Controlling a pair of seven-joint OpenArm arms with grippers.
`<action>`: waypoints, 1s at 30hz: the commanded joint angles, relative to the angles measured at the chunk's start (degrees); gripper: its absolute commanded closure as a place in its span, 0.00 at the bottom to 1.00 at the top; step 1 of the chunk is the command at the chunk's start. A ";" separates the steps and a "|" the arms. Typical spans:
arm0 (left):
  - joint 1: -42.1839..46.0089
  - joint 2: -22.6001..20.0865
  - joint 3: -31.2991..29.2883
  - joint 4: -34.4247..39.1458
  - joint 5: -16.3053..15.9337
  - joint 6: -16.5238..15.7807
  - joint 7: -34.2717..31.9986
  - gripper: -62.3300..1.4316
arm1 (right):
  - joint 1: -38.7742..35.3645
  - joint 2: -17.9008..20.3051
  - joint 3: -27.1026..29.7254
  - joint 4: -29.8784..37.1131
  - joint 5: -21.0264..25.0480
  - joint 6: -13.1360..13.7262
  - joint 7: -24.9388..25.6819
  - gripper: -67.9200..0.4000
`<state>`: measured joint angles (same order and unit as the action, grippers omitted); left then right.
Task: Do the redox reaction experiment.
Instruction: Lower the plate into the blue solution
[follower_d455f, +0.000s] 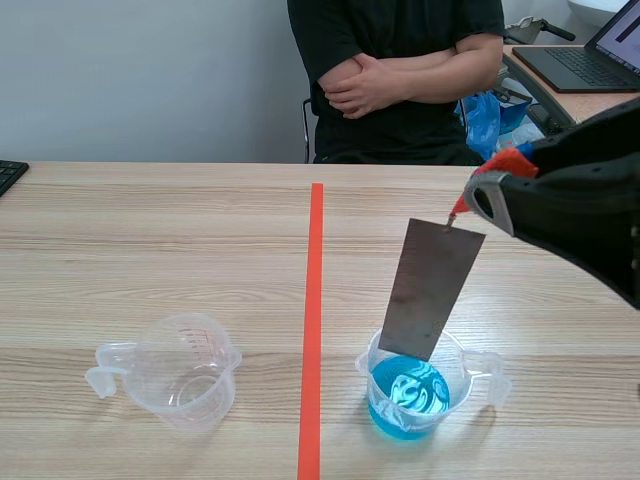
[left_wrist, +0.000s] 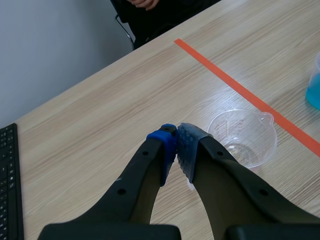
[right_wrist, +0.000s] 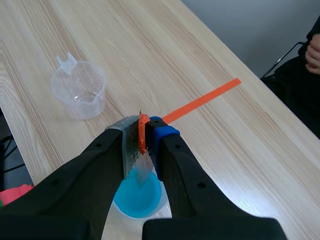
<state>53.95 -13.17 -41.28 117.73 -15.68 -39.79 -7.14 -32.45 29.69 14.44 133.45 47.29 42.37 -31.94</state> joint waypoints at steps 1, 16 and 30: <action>0.13 0.11 0.33 0.09 -0.87 -0.09 -0.74 0.91 | -0.22 0.48 -0.70 -0.50 -0.94 0.35 1.75 0.97; 0.13 0.11 0.33 0.09 -0.87 -0.09 -0.74 0.91 | 0.13 0.48 -7.56 -10.80 -12.57 0.35 9.81 0.97; 0.13 0.11 0.33 0.09 -0.85 -0.09 -0.61 0.91 | 0.74 0.48 -9.60 -16.09 -19.56 0.35 14.36 0.97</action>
<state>53.95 -13.17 -41.28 117.73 -15.68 -39.79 -7.11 -32.25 29.69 4.75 116.81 27.68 42.30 -18.22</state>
